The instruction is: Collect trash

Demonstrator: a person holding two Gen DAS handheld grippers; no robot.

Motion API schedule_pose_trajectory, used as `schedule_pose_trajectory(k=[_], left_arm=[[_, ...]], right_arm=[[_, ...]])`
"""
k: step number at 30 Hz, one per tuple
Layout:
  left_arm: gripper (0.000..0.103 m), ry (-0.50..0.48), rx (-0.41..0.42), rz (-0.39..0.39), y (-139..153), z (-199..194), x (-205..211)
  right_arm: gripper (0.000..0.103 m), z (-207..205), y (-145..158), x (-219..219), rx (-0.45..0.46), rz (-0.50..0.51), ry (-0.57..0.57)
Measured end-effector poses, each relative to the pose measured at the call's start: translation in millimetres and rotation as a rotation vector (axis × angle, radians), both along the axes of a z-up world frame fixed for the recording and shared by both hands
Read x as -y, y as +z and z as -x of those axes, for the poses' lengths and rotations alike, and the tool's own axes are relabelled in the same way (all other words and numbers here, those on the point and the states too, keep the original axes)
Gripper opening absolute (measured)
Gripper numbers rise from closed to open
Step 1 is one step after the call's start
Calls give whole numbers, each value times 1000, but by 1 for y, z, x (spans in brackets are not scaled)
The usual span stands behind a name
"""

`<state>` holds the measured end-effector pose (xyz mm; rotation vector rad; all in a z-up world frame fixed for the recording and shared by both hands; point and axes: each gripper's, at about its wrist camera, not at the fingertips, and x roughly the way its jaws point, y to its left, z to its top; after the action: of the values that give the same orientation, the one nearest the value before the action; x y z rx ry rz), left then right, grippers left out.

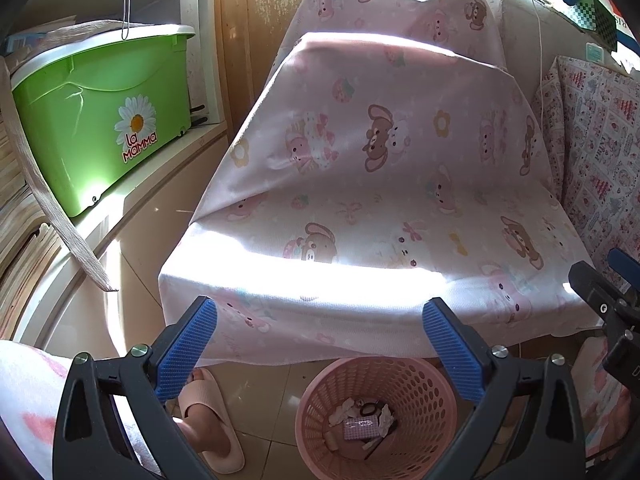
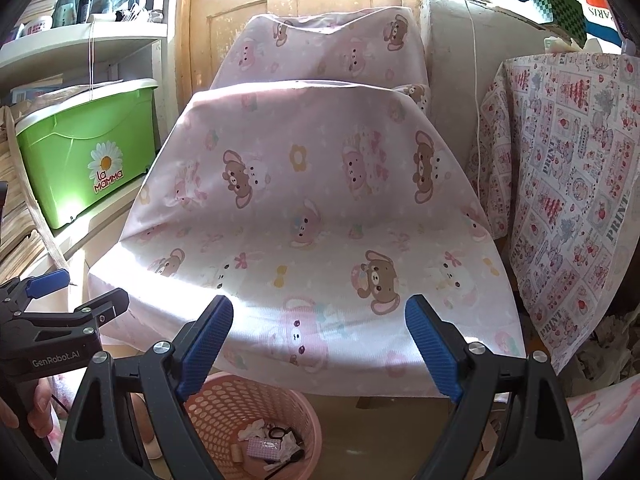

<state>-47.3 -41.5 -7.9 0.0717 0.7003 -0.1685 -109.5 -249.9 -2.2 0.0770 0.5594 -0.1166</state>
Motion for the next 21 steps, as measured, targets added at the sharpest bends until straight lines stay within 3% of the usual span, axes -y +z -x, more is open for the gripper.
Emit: schedule_pose_trajectory(k=[21], left_arm=[[102,10,16,20,6,0,-6]], right_arm=[[89,-2,4,-6,15,26,11]])
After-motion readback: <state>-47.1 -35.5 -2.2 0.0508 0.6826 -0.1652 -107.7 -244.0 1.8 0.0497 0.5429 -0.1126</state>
